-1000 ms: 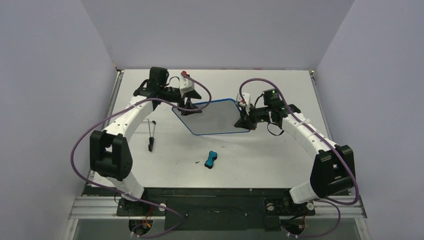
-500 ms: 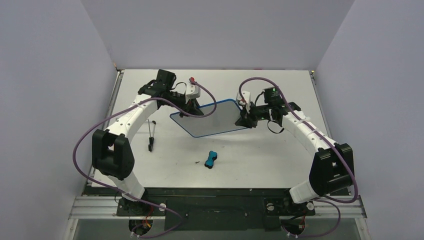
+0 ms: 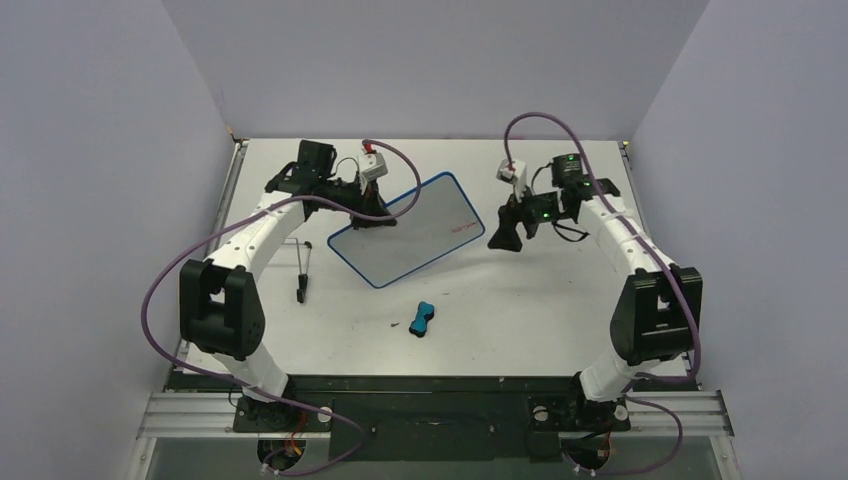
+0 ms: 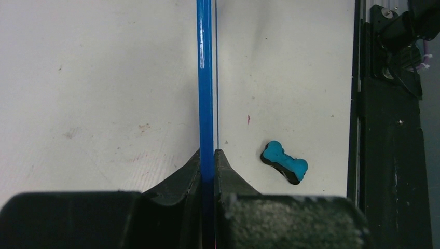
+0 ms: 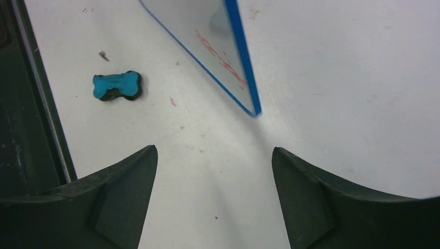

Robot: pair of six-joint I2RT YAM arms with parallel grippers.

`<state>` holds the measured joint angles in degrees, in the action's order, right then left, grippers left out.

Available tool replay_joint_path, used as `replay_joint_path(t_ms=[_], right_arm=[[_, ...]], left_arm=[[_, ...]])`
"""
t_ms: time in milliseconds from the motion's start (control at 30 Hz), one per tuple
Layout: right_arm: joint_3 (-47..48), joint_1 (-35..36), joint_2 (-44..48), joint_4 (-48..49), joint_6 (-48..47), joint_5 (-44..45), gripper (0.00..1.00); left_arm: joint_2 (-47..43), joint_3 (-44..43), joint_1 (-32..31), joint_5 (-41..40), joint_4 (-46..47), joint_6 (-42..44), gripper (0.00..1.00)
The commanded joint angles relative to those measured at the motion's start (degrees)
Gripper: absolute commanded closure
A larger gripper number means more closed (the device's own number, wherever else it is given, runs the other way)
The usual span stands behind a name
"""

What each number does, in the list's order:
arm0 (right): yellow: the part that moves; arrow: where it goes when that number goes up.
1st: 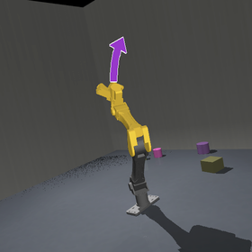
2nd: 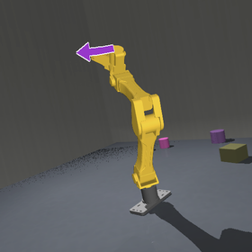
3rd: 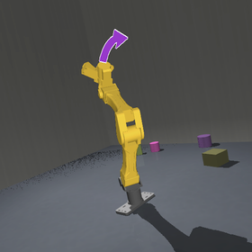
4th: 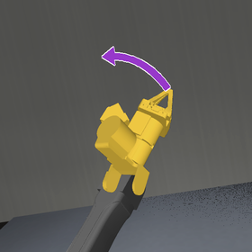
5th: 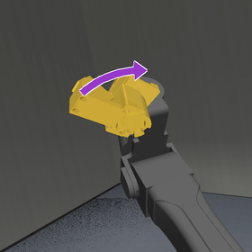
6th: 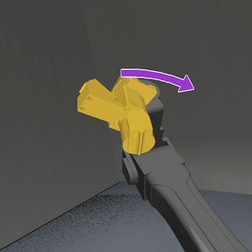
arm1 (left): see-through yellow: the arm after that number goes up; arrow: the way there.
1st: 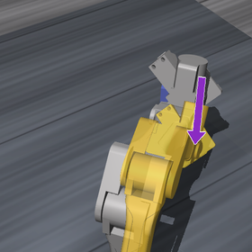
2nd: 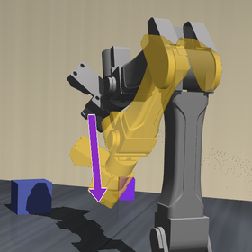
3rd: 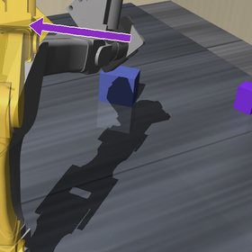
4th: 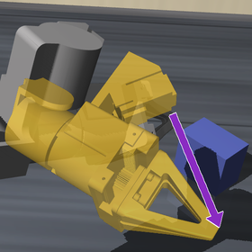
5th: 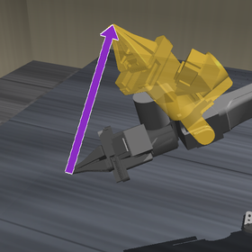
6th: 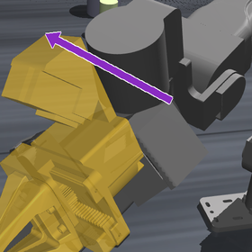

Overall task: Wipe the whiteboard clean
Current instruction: Place the whiteboard eraser at the center of the board, then pick up the whiteboard eraser from the center of the board.

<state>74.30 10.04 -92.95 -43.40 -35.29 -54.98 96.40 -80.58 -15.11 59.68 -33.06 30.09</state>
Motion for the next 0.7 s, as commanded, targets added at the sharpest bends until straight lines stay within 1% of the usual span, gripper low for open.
replay_joint_path(t_ms=[0, 100, 133, 167, 200, 233, 267, 300, 333, 367, 400, 433, 467, 500, 533, 567, 600, 633, 667], right_arm=[[7.17, -8.02, 4.16, -1.84, -1.58, -4.41, 0.23], [6.81, -10.86, 6.62, -2.07, -5.58, -3.15, 0.22], [5.28, -10.75, 8.13, -2.64, -6.99, -2.79, 0.22], [4.34, -10.57, 8.83, -3.4, -11.32, -3.04, 0.22], [2.05, -8.11, 10.2, -7.46, -14.73, -4.24, 0.22], [-0.11, -6.57, 10.7, -10.86, -26.85, -4.98, 0.2], [-1.26, -2.14, 11.37, -18.92, -34.72, -4.84, 0.16], [-3.7, 0.63, 11.51, -22.52, -48.72, -3.33, 0.14], [-4.81, 6.12, 11.46, -27.53, -54.66, -2.17, 0.11], [-6.53, 9.02, 11.2, -28.85, -62.57, 0.37, 0.11], [-6.93, 14.59, 10.28, -29.71, -64.66, 1.88, 0.11], [-6.81, 17.08, 9.65, -29.59, -66.3, 4.53, 0.12], [-6.37, 21.61, 7.94, -28.77, -66.3, 5.5, 0.13], [-5.33, 23.49, 7.03, -28.11, -64.73, 7.04, 0.15], [-4.66, 27.1, 5.15, -26.16, -63.41, 7.67, 0.16], [-3.39, 28.74, 4.23, -25.22, -60.73, 9.4, 0.18], [-2.85, 31.93, 2.41, -22.87, -58.04, 10.4, 0.19], [-1.88, 33.53, 1.54, -21.46, -56.33, 12.9, 0.2], [-1.44, 36.09, -0.15, -18.04, -52.68, 14.3, 0.21]], left_arm=[[-3.59, 0.09, 2.22, 0.37, 9.11, -5.16, 1.0], [-3.76, 0.67, 2.29, 0.15, 10.68, -6.56, 1.0], [-3.76, 0.99, 2.33, 0.16, 11.02, -7.66, 1.0], [-3.76, 1.06, 2.35, 0.02, 11.82, -8.37, 1.0], [-3.65, 1.13, 2.34, -0.08, 12.07, -9.65, 1.0], [-3.62, 1.08, 2.31, -0.59, 12.52, -10.24, 1.0], [-3.49, 0.89, 2.36, -0.96, 12.68, -11.39, 1.0], [-3.45, 0.88, 2.36, -1.78, 12.91, -11.91, 1.0], [-3.44, 0.86, 2.3, -2.25, 13.01, -12.91, 1.0], [-3.47, 0.97, 2.29, -3.16, 13.19, -13.32, 1.0], [-3.69, 1.09, 2.35, -3.47, 13.46, -14.25, 1.0], [-3.77, 1.53, 2.27, -3.97, 13.55, -14.7, 1.0], [-4.23, 1.81, 2.19, -4.36, 13.77, -15.43, 1.0], [-4.52, 2.42, 2.19, -5.05, 13.74, -15.64, 1.0], [-5.05, 2.78, 2.08, -5.38, 13.73, -15.75, 1.0], [-5.37, 3.49, 1.97, -6.09, 13.73, -15.71, 1.0], [-5.97, 3.8, 1.95, -6.43, 13.72, -15.57, 1.0], [-6.27, 4.25, 1.89, -6.8, 13.68, -15.53, 1.0], [-6.65, 4.4, 1.87, -7.02, 13.65, -15.4, 1.0]])
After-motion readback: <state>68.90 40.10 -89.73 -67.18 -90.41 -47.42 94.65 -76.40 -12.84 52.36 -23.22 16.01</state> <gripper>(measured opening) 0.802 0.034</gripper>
